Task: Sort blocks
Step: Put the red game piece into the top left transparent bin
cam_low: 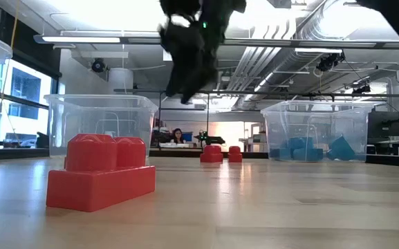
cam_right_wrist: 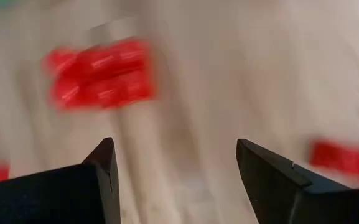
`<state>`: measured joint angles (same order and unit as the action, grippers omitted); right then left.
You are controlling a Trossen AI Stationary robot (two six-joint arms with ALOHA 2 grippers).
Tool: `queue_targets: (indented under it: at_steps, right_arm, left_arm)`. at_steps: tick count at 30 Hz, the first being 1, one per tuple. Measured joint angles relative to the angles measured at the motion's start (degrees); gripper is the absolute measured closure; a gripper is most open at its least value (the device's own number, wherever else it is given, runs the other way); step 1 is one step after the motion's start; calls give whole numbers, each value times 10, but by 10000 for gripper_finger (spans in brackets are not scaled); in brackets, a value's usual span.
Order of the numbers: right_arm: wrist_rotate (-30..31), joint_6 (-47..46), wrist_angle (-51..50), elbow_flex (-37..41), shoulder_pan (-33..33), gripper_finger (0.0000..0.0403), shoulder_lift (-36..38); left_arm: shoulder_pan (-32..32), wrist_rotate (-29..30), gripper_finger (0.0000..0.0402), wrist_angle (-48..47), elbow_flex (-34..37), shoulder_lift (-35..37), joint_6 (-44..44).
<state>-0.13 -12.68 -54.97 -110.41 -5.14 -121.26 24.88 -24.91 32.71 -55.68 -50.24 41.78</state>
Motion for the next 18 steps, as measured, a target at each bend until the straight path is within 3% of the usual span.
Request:
queue_targets:
  at_steps: [4,9,18]
  right_arm:
    - [17,187,62,19,64,199,-6]
    - [18,371,133,30,94,199,-35]
    - [15,380,203,29,87,199,-83]
  left_arm:
    - [0,0,129,-4,0,0,0]
    - [0,0,129,-4,0,0,0]
    - [0,0,129,-4,0,0,14]
